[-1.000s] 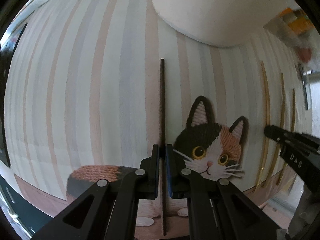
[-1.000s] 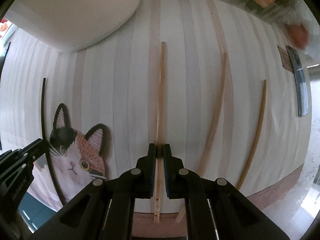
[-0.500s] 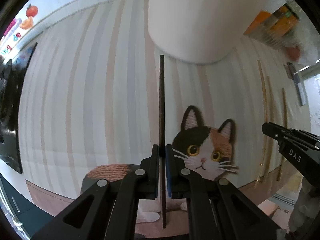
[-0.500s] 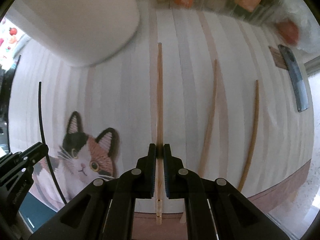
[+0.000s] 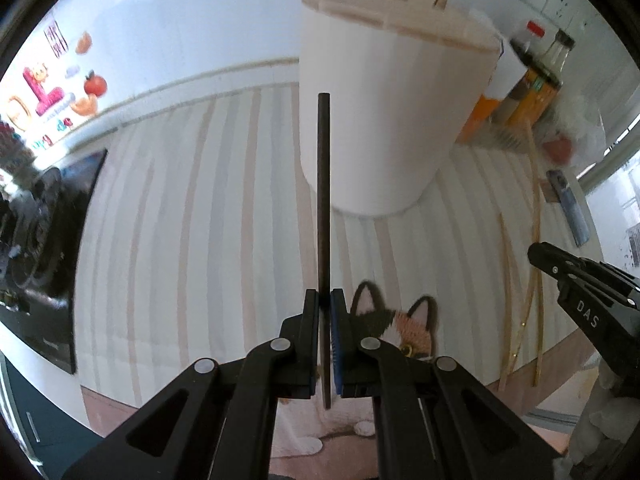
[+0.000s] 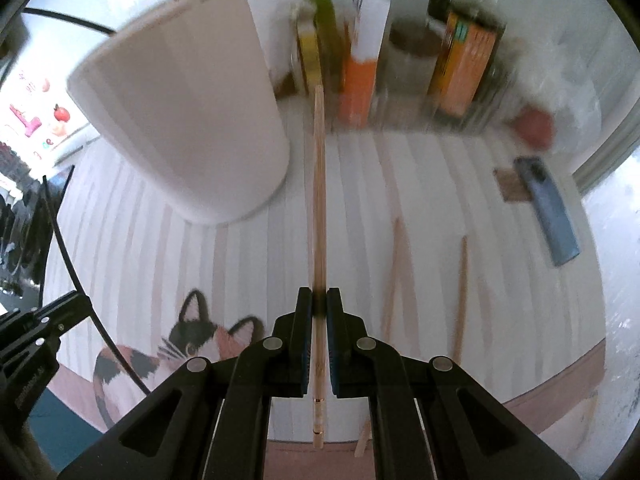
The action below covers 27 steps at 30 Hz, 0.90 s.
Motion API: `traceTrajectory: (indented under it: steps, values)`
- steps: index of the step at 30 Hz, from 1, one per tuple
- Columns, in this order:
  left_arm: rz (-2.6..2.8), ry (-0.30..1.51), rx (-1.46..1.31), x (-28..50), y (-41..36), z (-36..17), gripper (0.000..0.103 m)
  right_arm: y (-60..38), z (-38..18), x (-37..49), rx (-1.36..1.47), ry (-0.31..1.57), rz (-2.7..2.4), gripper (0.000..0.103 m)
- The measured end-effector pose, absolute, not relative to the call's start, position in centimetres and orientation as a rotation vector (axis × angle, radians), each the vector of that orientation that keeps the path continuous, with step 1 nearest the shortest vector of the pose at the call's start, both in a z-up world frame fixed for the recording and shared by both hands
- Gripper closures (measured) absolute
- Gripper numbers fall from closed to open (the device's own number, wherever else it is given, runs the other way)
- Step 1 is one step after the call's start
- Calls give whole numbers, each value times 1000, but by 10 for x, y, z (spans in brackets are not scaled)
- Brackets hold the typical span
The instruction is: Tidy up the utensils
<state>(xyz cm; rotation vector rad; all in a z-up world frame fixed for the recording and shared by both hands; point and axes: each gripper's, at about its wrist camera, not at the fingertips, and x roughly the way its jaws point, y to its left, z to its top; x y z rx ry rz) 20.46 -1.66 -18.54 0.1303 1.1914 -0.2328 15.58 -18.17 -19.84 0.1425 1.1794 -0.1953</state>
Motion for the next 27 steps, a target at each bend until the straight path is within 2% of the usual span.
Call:
traceTrajectory:
  steps: [9, 27]
  values:
    - [-236, 1080, 128, 213, -19, -155, 100, -207, -158, 158, 145, 1034, -215, 96]
    - [-290, 876, 67, 206, -20, -62, 103, -218, -104, 164, 199, 888, -191, 96]
